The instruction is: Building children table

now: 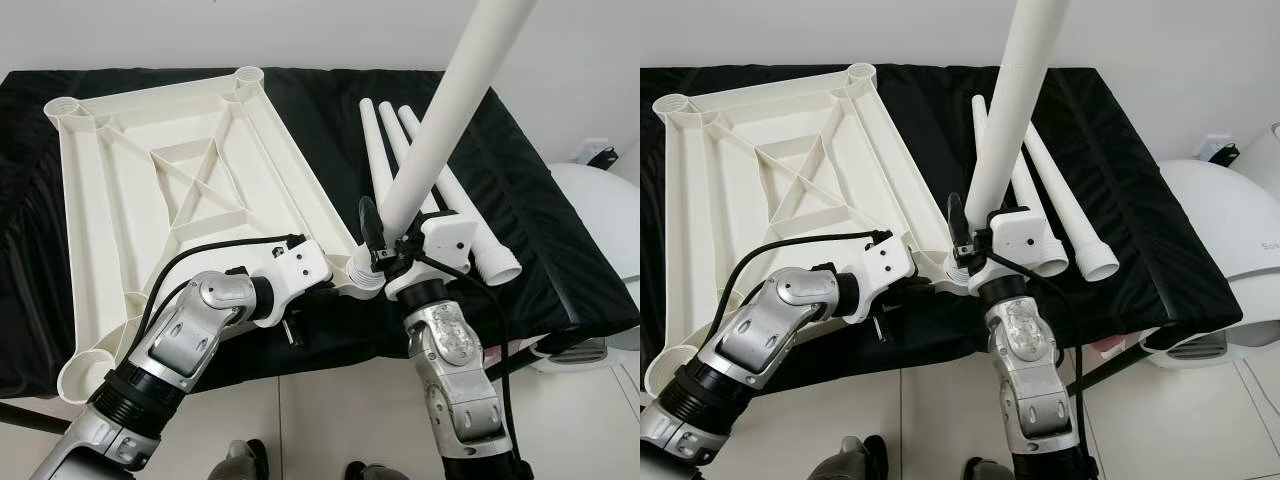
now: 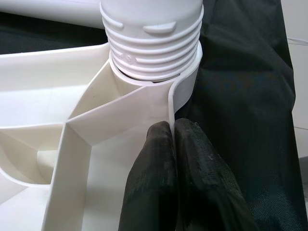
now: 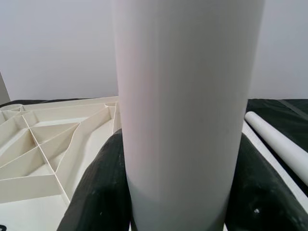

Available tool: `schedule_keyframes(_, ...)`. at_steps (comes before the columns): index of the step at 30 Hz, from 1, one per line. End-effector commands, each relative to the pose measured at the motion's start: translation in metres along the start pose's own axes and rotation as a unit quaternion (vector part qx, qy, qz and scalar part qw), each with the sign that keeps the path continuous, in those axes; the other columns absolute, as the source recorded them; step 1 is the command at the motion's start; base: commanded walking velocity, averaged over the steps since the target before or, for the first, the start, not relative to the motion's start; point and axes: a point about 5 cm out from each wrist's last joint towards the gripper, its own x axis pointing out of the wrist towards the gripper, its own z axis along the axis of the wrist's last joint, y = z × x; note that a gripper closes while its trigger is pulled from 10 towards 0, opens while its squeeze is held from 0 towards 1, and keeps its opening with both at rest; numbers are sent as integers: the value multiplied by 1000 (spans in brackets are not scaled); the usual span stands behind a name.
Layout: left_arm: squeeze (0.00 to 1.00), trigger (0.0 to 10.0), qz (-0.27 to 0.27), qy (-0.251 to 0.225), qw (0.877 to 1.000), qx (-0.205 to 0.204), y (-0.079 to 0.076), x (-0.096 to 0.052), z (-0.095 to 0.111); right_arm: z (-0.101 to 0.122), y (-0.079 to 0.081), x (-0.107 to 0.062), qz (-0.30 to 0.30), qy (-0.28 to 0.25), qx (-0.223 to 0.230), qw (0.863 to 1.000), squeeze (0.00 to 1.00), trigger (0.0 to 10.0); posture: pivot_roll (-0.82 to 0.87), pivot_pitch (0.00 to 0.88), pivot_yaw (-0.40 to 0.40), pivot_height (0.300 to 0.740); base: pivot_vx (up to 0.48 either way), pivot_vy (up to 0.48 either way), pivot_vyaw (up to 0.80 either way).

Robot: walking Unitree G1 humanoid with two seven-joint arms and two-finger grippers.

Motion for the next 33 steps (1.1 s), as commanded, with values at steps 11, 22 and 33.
schedule_keyframes(11,0,10000,-14,37,999,-21,-12,8,-17,-17,2,-5,-23,45,3,999,0,10000,-28,168,-29,740,0,0,0)
schedule_keyframes(22,0,10000,-14,36,999,-22,-12,8,-17,-16,0,-4,-27,41,2,999,0,10000,-28,170,-30,740,0,0,0)
schedule_keyframes(33,0,10000,-13,37,999,-23,-12,7,-17,-17,-4,-5,-47,45,7,998,0,10000,-27,174,-28,740,0,0,0)
